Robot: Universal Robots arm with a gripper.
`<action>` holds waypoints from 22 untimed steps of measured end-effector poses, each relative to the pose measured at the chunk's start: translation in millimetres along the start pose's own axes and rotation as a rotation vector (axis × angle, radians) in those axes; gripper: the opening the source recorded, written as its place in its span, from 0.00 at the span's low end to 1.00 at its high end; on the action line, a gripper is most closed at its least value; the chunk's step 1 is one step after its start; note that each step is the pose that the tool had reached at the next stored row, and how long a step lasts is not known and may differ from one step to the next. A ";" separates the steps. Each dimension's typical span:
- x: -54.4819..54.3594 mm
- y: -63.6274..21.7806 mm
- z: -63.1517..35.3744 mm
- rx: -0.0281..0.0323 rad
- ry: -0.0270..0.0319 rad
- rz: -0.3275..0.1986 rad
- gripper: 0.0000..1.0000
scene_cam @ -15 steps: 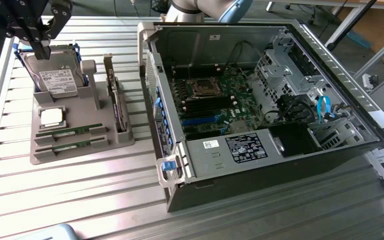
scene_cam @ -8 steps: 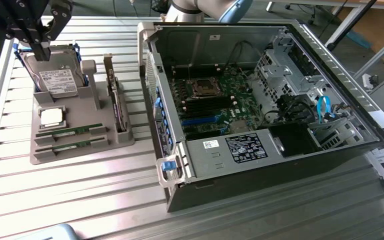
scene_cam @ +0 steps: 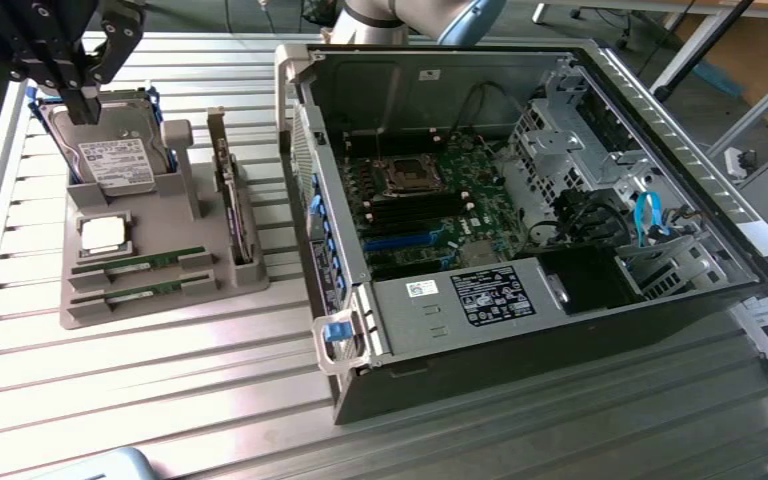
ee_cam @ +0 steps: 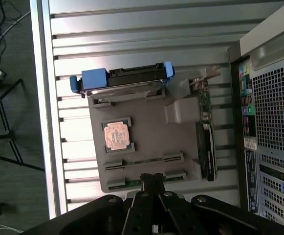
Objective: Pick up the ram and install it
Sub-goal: 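Reach for the ram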
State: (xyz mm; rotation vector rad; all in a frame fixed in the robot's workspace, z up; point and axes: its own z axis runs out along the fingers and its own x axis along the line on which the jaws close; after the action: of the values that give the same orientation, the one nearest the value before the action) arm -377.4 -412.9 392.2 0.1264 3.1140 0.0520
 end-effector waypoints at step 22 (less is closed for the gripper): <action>-0.5 -6.9 0.1 0.0027 -0.0002 0.000 0.10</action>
State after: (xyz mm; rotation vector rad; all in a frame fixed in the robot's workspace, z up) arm -377.4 -419.9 391.9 0.1264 3.1141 0.0478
